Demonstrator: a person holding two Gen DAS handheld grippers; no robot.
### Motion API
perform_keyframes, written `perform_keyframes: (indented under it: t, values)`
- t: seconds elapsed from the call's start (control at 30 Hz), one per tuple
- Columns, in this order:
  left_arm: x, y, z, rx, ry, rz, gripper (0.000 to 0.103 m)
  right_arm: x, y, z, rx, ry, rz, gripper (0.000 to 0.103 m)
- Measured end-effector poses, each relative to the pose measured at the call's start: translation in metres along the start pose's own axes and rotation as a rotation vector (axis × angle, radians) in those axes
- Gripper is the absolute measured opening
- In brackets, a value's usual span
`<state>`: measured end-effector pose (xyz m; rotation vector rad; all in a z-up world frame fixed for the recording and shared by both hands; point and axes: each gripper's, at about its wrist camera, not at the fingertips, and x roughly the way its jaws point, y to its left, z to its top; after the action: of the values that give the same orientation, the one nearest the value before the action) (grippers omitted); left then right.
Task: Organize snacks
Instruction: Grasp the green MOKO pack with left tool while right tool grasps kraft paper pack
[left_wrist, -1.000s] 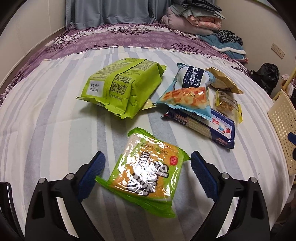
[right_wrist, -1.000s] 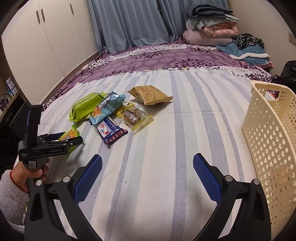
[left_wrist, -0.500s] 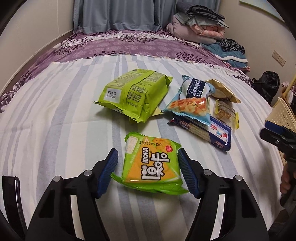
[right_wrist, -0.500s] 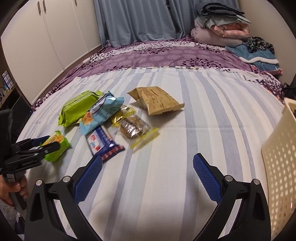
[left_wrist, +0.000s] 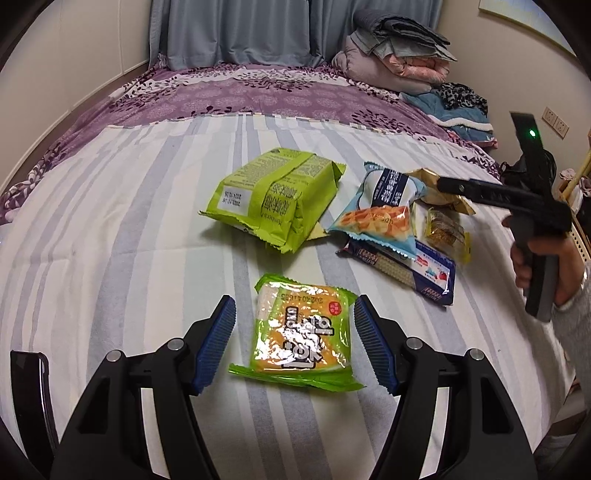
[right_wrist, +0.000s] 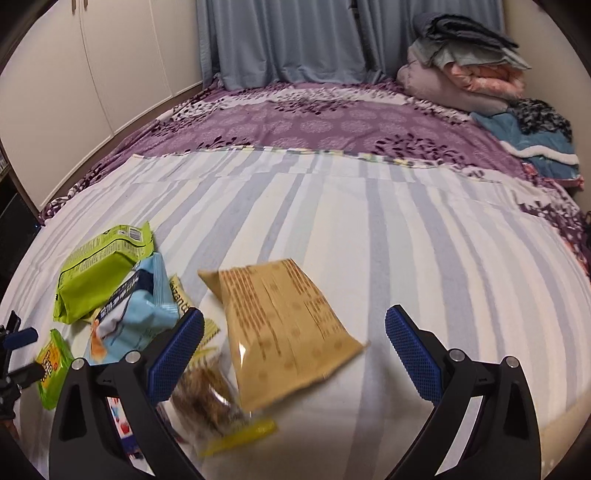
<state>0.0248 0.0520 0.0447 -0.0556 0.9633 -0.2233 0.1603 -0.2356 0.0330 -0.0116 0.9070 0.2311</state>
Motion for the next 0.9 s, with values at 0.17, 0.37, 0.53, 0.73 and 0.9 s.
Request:
perform_keyframes:
  t: [0.17, 0.37, 0.53, 0.73, 0.9]
  values:
    - [0.01, 0.0, -0.005, 0.005, 0.027, -0.005, 0.077, 0.027, -0.002, 0.008, -0.009, 0.053, 0.021, 0.098]
    - [0.024, -0.003, -0.009, 0.015, 0.057, 0.006, 0.078, 0.035, 0.002, 0.009, -0.021, 0.061, 0.036, 0.091]
    - [0.03, -0.003, -0.009, 0.025, 0.057, 0.018, 0.078, 0.037, 0.011, 0.006, -0.05, 0.065, 0.004, 0.062]
    - [0.024, -0.002, -0.009, 0.011, 0.047, 0.028, 0.059, 0.012, 0.007, -0.002, -0.014, 0.015, -0.019, 0.059]
    - [0.016, -0.002, -0.007, 0.007, 0.031, 0.032, 0.059, -0.024, -0.003, -0.005, 0.042, -0.054, -0.025, 0.059]
